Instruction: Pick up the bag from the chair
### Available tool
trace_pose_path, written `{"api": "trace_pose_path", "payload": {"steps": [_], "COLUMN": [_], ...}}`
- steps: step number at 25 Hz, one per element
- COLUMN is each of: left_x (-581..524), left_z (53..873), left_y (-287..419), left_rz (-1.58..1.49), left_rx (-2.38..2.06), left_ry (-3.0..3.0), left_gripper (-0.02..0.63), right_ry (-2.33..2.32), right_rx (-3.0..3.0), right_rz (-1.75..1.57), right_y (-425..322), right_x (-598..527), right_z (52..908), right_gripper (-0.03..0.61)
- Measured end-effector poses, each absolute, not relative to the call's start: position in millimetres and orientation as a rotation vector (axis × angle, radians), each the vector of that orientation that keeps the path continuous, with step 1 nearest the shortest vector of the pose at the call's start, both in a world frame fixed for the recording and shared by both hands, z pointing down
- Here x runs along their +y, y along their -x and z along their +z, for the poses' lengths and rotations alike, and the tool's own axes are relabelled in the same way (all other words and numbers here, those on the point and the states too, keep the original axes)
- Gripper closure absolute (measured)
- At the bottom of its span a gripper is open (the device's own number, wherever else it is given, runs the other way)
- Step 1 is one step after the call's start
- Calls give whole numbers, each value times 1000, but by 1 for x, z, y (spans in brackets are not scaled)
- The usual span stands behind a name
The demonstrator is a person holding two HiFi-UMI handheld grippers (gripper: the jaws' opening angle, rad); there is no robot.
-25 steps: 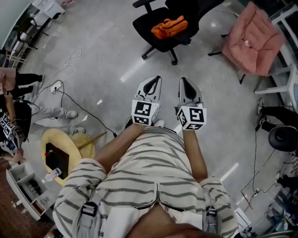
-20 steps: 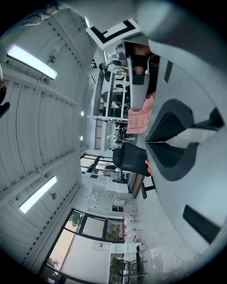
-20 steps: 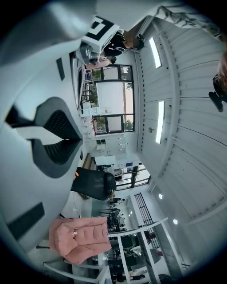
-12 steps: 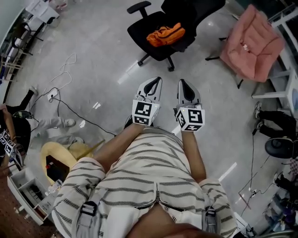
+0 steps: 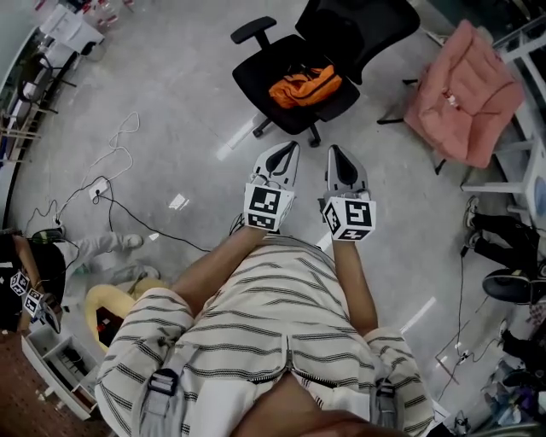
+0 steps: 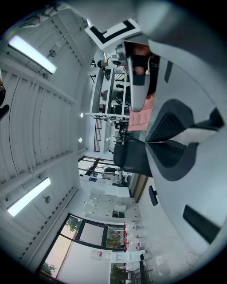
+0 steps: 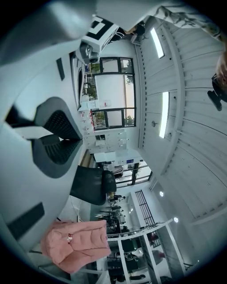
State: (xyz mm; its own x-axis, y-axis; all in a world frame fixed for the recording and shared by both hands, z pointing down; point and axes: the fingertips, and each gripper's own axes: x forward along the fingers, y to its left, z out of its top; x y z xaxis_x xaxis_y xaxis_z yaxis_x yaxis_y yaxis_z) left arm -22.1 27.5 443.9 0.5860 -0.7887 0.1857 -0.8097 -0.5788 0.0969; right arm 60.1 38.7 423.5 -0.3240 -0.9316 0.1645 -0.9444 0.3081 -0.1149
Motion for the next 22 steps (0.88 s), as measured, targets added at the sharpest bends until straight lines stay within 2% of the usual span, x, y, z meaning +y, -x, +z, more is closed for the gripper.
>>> {"api": "trace_pose_path", "payload": {"steps": [22], "left_x": [-109], "left_z": [464], "left_y": [26], "left_rz": [268], "left_rx": [-1157], "left_ry": [-2706], "left_gripper": [591], "right_ry": [-1885], "right_rx": [-2335], "right_rz": [348], "right_y": [-49], "right_x": [-98], "right_z": [434], "right_gripper": [560]}}
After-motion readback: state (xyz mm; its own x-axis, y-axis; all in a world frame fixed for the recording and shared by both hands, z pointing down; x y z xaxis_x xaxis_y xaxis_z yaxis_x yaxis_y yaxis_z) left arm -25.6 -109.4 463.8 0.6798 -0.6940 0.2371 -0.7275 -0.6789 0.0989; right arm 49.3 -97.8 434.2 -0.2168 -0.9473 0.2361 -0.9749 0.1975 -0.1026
